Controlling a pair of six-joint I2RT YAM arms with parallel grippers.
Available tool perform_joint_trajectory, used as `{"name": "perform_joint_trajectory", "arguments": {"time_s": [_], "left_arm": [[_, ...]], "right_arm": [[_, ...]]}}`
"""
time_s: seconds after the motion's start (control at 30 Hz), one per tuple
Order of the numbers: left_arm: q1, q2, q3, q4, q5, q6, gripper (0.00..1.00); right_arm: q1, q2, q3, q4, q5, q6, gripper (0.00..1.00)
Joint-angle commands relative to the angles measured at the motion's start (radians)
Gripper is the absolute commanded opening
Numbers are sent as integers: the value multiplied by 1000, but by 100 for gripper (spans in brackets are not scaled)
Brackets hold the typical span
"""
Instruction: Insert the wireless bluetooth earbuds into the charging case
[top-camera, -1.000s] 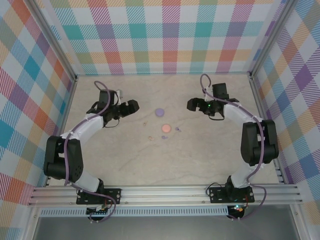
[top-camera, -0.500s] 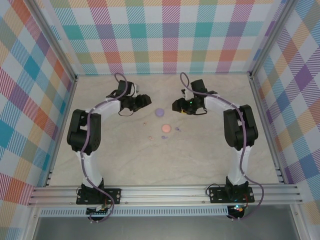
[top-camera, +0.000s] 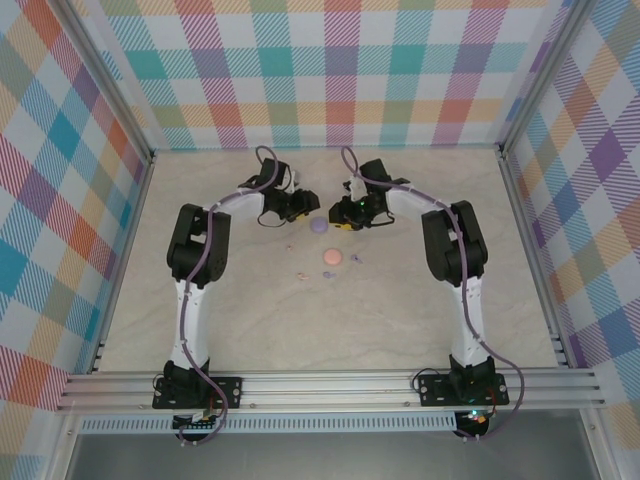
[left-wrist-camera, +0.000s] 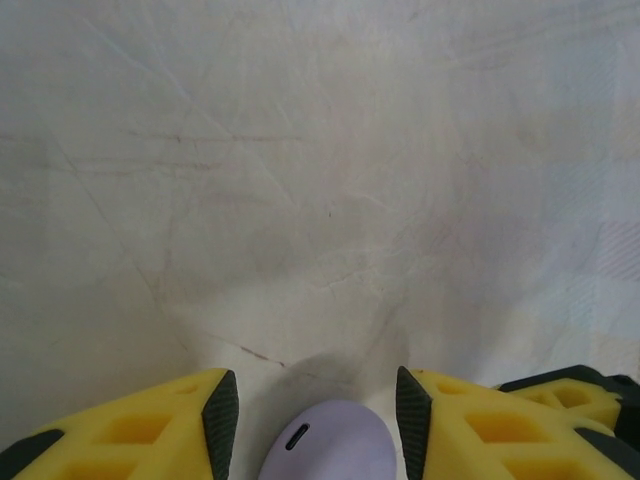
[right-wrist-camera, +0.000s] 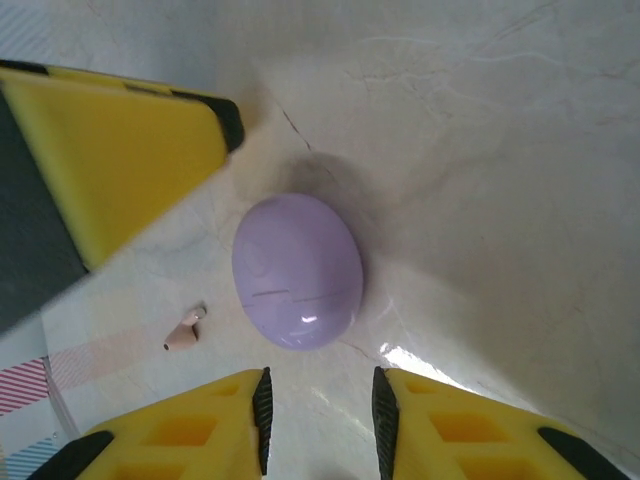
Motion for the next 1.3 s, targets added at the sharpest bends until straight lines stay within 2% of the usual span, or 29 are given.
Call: {"name": "perform_joint_trajectory", "arguments": {"time_s": [0.0,0.2,0.4,0.93,1.13,1.27], "left_arm": [[-9,2,5,-40,35,23,44],[-9,-10,-22,-79,54,33,42],[-11,-54,-89,-60,52,9,37],[-50,-164,-237,11,96,-13,38],[-44,-193,-230,-7,73,-14,39],[-28,-201,-211,-27,63,-10,40]], "right_arm": [[13,29,48,-47,-35,23,31],[17,57,75,-58,-29,34,25],[16,78,98,-70,-14,38,22],[17,125,186,-143,22,16,22],[12,60,172,-160,89,6,23],[2,11,148,-160,86,2,27]]}}
